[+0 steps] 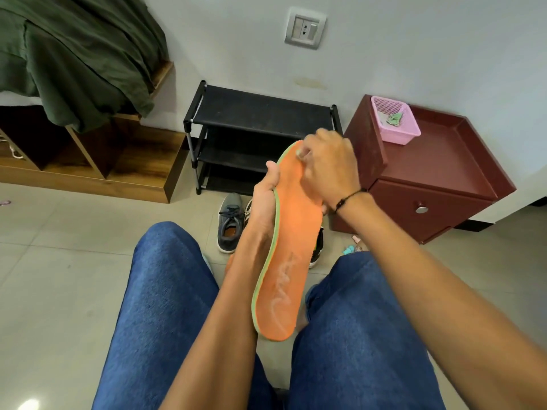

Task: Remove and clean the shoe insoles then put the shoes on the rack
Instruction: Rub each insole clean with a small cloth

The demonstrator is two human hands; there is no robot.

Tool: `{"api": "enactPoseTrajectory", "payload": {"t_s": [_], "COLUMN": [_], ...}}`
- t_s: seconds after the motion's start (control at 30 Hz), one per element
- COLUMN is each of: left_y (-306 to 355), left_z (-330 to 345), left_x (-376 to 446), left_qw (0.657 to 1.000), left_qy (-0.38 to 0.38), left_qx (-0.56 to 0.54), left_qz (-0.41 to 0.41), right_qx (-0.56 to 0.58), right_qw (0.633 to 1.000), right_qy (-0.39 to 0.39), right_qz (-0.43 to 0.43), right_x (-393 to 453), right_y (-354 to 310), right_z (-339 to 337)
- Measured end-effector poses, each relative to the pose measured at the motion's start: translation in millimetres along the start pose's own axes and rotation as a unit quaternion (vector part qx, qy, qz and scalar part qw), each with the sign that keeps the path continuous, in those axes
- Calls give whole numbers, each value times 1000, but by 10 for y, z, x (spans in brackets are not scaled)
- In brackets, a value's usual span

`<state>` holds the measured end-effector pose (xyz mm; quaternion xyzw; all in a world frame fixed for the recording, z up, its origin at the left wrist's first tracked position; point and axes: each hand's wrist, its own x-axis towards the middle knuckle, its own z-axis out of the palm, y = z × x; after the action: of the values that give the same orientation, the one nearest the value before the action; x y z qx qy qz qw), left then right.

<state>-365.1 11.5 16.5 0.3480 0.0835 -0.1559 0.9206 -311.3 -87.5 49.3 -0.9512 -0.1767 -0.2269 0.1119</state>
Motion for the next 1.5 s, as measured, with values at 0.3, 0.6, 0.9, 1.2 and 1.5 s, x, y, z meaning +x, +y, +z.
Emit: {"api": "enactPoseTrajectory", "payload": {"t_s": [0.3, 0.6, 0.9, 1.2, 1.5], "left_y": [9, -76, -54, 60, -93], "left_z": [-81, 12, -124, 37, -107], "left_x": [90, 40, 62, 4, 132], "left_qw": [999, 997, 996, 972, 1000], "left_qy": [34, 29, -67, -140, -7], "left_qx": [-32, 69, -16, 172, 19], "left_qz": [11, 13, -59, 81, -1], "right_qx": [139, 99, 399, 250, 189], "right_qw": [986, 991, 895, 946, 981], "right_qy": [-17, -36, -49, 90, 43], "right_qz": [-89, 79, 193, 184, 27], "right_x": [-689, -151, -45, 283, -401], "right_y": [-324, 148, 201, 422, -233], "right_z": [-218, -110, -200, -166, -22]}}
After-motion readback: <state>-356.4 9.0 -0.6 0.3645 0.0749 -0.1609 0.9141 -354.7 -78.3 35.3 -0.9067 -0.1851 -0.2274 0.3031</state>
